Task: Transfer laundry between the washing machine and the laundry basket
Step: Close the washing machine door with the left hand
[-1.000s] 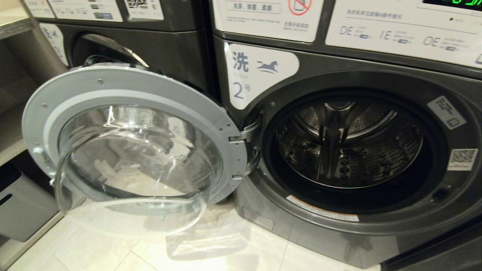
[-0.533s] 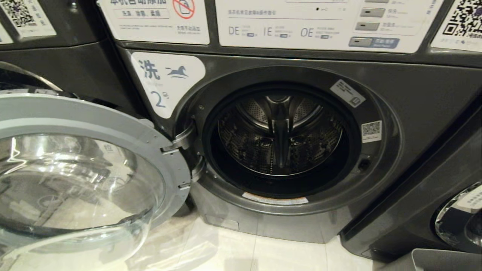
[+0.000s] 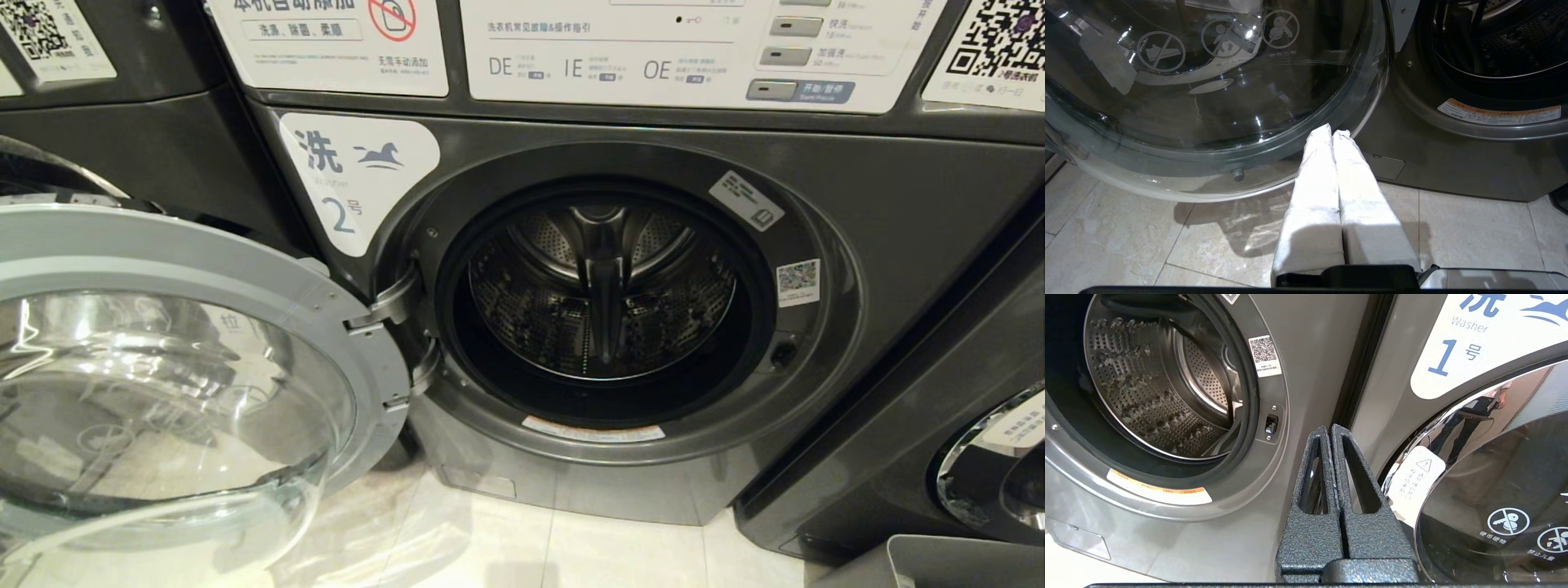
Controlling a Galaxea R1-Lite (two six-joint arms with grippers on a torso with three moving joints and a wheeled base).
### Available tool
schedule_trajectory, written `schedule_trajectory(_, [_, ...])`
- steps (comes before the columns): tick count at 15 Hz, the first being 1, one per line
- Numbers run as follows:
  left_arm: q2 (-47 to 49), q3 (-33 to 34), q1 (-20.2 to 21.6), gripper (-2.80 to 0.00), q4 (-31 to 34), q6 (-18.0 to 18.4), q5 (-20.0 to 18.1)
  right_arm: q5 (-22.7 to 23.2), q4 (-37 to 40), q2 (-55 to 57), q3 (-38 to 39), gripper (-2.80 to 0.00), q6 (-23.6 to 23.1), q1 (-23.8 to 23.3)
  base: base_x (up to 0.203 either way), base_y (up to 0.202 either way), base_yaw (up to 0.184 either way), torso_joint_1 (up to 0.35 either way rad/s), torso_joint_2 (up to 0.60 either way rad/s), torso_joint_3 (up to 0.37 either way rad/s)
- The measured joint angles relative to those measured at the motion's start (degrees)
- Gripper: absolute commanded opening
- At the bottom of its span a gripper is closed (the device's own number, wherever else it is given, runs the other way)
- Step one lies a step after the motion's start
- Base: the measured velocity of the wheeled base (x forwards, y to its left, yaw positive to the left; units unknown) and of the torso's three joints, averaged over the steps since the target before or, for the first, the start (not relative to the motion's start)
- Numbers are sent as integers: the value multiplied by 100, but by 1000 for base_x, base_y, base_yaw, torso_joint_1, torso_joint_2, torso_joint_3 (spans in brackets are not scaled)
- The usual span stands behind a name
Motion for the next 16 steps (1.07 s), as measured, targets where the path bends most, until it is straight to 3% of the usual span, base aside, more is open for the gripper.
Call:
schedule_trajectory(4, [0,0,0,-280,9,-13,1,0,2,0,0,-280,-2,0,-17,0,-1,3,1,1])
schedule_trajectory(16, [0,0,0,-280,11,-44,2,0,0,0,0,-280,-2,0,-186,0,1,3,3,4])
